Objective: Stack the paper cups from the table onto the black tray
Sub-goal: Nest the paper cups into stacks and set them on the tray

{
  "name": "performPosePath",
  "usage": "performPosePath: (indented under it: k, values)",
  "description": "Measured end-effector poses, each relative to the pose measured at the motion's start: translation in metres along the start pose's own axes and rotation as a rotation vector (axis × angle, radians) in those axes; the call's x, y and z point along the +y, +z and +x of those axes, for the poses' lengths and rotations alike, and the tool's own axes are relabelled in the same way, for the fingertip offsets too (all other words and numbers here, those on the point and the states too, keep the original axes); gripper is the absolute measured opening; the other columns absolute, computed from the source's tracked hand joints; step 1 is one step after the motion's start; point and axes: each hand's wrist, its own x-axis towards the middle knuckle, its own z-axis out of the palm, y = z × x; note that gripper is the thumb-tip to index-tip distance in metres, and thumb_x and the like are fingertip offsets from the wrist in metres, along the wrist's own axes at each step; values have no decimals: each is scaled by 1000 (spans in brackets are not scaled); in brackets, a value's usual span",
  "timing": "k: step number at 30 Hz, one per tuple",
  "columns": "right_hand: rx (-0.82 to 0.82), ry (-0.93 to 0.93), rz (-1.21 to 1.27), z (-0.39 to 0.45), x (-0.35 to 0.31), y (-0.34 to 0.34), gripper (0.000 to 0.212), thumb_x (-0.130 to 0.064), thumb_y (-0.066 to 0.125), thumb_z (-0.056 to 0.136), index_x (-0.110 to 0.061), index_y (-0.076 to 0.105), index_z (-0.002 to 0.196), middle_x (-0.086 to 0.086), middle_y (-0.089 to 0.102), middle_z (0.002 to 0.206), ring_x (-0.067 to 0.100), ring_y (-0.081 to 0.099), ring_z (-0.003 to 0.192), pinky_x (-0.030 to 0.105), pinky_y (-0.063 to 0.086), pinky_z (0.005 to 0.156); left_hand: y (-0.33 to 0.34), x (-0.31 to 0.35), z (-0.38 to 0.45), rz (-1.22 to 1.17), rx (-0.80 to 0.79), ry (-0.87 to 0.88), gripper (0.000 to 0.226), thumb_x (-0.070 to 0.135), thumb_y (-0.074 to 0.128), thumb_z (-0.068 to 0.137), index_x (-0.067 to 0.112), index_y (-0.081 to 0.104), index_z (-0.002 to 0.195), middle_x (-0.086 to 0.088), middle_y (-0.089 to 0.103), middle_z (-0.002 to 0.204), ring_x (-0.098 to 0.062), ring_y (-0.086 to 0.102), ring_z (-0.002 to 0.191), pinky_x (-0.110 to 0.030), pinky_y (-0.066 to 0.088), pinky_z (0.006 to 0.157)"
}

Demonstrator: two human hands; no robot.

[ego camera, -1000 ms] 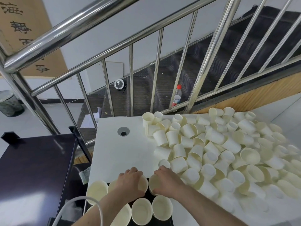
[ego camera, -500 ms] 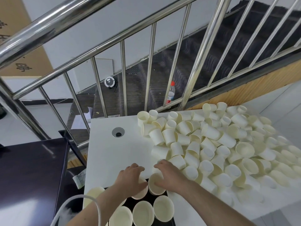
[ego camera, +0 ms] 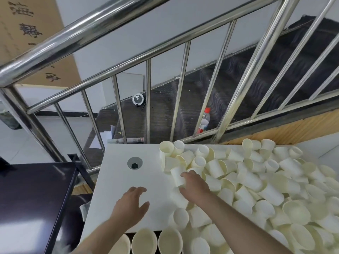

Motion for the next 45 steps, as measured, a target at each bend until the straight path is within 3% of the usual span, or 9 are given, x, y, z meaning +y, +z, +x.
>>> performPosePath:
  k: [9, 15, 24, 28, 33, 35, 38, 41, 45]
  values:
    - [-26, 87, -47, 61, 0, 13, 61, -40, 58, 92, -14, 30, 139, 8, 41, 134, 28, 57, 113, 34, 45, 80, 18, 5, 4, -31, 2, -30, 45, 42, 54, 91, 32, 45, 134, 17, 48, 126, -1, 51, 114, -19, 44, 92]
    - [-38, 147, -70, 81, 1, 27, 77, -43, 58, 90, -12, 18, 147, 6, 45, 135, 26, 53, 121, 34, 46, 87, 18, 9, 12, -37, 27, -28, 44, 42, 53, 91, 31, 46, 133, 16, 50, 124, -2, 51, 113, -20, 44, 92]
    - [18, 146, 56, 70, 2, 18, 73, -43, 62, 79, -16, 26, 137, 3, 54, 120, 28, 58, 108, 33, 43, 74, 21, 15, 20, -89, 37, -46, 44, 41, 55, 91, 28, 47, 133, 13, 52, 123, -2, 53, 109, -21, 45, 90]
    - [44, 48, 121, 42, 2, 5, 79, -44, 63, 80, -20, 21, 143, -1, 53, 125, 26, 57, 108, 34, 46, 75, 18, 29, 28, -247, 66, -101, 52, 48, 60, 88, 24, 48, 133, 11, 52, 124, -4, 54, 104, -21, 45, 87]
    - [-6, -233, 305, 8, -7, 4, 85, -45, 70, 78, -32, 23, 147, -14, 43, 143, 15, 51, 123, 31, 45, 95, 12, 50, 33, -522, 98, -139, 71, 56, 70, 75, 25, 45, 134, 9, 49, 128, -7, 55, 109, -25, 46, 88]
    - [-8, -291, 351, 2, -11, 9, 81, -45, 72, 76, -36, 28, 143, -18, 48, 137, 12, 54, 119, 31, 47, 95, 8, 55, 33, -584, 80, -107, 59, 59, 72, 68, 32, 54, 118, 9, 59, 116, -4, 59, 101, -28, 51, 86]
    - [-23, -317, 389, -5, -12, 13, 79, -45, 73, 74, -39, 31, 140, -21, 49, 135, 8, 56, 107, 31, 47, 94, 4, 61, 30, -593, 71, -66, 37, 48, 70, 66, 35, 55, 98, 10, 63, 98, -3, 61, 92, -17, 48, 73]
    - [22, -270, 350, -13, -3, 13, 74, -46, 70, 80, -34, 32, 143, -21, 44, 136, 6, 51, 96, 24, 43, 91, 6, 51, 30, -476, 98, -131, 65, 32, 73, 76, 21, 44, 133, 3, 49, 121, -14, 52, 110, -21, 40, 83]
    - [107, 25, 211, -13, 23, 13, 50, -48, 56, 91, -24, 47, 133, -7, 51, 128, 13, 57, 109, 29, 47, 91, 5, 23, 26, -173, 0, -183, 76, 25, 70, 75, 21, 32, 141, -1, 37, 133, -20, 51, 112, -28, 46, 82]
